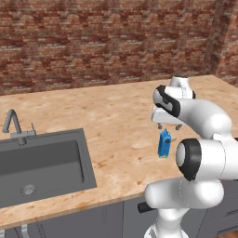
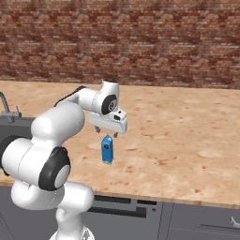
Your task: Gather the eggs and milk located in the vicinity of the sink area and place them right next to the bowl.
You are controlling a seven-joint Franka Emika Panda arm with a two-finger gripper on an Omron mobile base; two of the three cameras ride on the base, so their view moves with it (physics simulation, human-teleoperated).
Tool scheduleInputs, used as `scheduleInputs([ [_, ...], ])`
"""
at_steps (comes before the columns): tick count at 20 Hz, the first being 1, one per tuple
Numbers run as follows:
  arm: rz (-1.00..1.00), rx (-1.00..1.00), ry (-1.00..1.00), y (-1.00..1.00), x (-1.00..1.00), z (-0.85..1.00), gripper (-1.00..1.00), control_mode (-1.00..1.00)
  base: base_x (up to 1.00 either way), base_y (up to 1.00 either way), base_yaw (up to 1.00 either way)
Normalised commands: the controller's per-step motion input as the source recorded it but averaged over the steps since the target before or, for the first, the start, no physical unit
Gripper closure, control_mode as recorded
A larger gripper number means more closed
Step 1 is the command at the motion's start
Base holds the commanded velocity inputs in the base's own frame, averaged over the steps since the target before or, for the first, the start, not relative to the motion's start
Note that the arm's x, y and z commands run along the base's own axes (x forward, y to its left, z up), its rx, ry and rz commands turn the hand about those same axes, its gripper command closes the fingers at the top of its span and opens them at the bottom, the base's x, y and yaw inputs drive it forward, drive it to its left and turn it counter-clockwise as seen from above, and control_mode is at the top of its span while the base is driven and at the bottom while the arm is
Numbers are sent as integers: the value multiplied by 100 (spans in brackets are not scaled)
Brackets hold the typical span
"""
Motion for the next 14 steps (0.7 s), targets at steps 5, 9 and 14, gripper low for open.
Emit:
scheduleInputs([
  [5,-1,-8,0,-4,29,-6,-100,-100,0,0,0],
  [9,-2,-8,0,-8,1,0,-100,-100,0,0,0],
  [14,0,-1,0,0,-5,0,-100,-100,0,0,0],
])
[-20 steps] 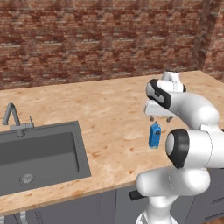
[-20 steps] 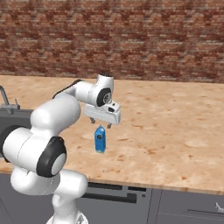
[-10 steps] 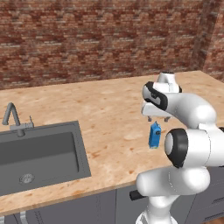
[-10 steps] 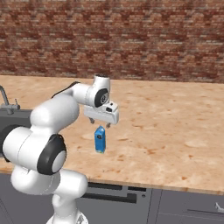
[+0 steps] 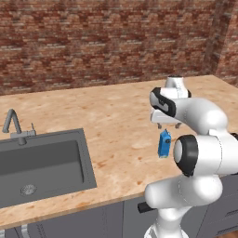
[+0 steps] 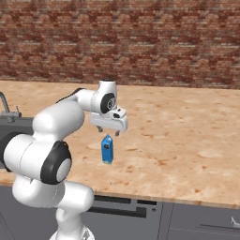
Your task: Gather the eggs and milk located in the vicinity of the sink area and place them right next to the bowl.
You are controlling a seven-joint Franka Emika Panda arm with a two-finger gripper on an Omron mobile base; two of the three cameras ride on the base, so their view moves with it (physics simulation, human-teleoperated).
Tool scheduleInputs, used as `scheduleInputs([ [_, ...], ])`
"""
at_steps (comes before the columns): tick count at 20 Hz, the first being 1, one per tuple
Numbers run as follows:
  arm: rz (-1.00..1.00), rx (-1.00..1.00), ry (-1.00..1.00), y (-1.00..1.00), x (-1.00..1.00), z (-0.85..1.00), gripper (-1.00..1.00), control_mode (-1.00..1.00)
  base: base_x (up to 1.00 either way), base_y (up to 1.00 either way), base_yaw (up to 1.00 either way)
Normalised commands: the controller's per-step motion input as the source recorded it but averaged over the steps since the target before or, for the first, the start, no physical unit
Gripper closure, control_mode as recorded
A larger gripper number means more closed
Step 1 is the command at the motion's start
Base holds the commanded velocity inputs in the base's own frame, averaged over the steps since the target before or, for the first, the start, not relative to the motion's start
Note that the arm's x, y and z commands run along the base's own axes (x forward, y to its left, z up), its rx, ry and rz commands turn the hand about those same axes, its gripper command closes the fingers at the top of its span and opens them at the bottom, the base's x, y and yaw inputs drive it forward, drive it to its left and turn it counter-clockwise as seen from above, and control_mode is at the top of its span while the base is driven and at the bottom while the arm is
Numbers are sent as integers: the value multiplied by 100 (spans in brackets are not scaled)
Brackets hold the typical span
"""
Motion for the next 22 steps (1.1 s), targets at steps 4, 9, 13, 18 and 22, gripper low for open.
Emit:
scheduleInputs([
  [4,0,0,0,0,-28,0,-100,-100,0,0,0],
  [9,0,0,0,4,-37,0,-100,-100,0,0,0],
  [13,0,0,0,2,2,-5,-100,-100,0,0,0],
  [18,0,0,0,0,31,0,-100,-100,0,0,0],
  [22,0,0,0,0,21,-5,-100,-100,0,0,0],
])
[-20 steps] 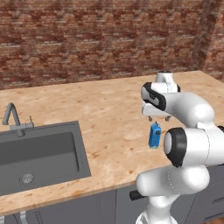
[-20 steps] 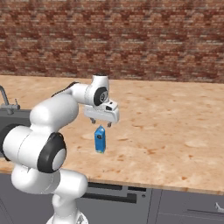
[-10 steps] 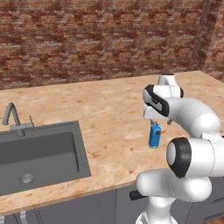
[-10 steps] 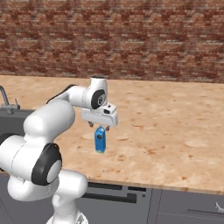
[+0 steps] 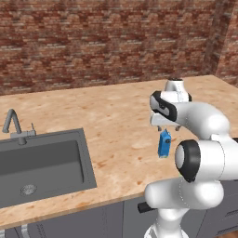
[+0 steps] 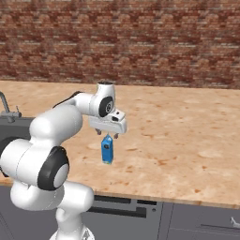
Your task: Gather the eggs and milk located in the vicinity of the sink area and place them right next to the bowl.
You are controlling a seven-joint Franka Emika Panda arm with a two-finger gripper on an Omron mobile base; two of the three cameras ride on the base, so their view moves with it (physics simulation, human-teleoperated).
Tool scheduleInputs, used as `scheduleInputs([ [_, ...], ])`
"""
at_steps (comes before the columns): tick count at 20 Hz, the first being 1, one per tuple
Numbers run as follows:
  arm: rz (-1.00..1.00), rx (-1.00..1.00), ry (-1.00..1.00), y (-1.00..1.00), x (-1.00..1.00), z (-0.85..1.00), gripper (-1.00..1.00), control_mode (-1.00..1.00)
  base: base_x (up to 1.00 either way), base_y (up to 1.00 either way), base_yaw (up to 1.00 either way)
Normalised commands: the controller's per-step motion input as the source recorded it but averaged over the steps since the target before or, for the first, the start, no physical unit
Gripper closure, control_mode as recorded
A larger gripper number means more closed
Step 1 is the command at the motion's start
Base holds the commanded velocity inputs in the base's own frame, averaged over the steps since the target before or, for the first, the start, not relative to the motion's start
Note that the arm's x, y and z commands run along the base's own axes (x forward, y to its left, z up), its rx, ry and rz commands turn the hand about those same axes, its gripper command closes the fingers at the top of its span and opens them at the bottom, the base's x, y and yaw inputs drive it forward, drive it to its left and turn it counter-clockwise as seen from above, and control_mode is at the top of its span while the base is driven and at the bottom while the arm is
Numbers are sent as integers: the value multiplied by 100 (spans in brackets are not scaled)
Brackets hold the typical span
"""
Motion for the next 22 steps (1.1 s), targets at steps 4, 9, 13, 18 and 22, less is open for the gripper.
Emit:
scheduleInputs([
  [4,0,0,4,0,0,-1,-100,-100,0,0,0],
  [9,0,0,1,0,0,-17,-100,-100,0,0,0],
  [13,0,0,0,0,0,-50,-100,-100,0,0,0],
  [18,0,0,0,0,0,-35,-100,-100,0,0,0],
  [22,0,0,0,0,-4,-14,-100,-100,0,0,0],
])
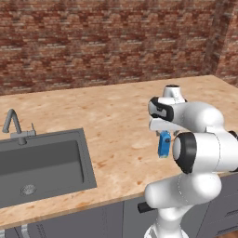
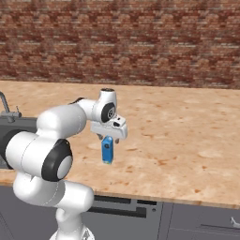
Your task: Gather the eggs and milk located in the vicinity of the sink area and place them right next to the bowl.
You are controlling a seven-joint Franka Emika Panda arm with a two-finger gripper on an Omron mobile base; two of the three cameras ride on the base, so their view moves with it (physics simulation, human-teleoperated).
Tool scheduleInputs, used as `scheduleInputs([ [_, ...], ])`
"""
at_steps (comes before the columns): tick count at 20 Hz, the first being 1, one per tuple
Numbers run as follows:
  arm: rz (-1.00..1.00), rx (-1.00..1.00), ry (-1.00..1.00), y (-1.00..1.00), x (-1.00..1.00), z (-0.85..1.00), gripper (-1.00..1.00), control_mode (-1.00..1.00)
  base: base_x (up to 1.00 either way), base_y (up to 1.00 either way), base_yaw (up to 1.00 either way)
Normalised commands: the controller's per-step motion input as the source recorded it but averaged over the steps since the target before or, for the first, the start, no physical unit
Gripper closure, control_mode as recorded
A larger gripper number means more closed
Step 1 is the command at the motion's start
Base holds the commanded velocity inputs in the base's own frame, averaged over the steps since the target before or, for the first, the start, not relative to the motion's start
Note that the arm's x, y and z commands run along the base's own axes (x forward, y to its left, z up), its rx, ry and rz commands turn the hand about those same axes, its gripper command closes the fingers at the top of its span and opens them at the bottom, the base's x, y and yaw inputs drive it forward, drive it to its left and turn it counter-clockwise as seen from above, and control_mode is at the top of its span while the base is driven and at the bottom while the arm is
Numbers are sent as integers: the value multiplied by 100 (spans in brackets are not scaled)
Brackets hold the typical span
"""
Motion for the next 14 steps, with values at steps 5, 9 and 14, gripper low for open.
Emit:
scheduleInputs([
  [5,0,0,0,0,0,0,-100,-100,0,0,0],
  [9,0,0,0,0,0,0,-100,-100,0,0,0],
  [14,0,0,0,0,-2,0,100,-100,0,0,0],
])
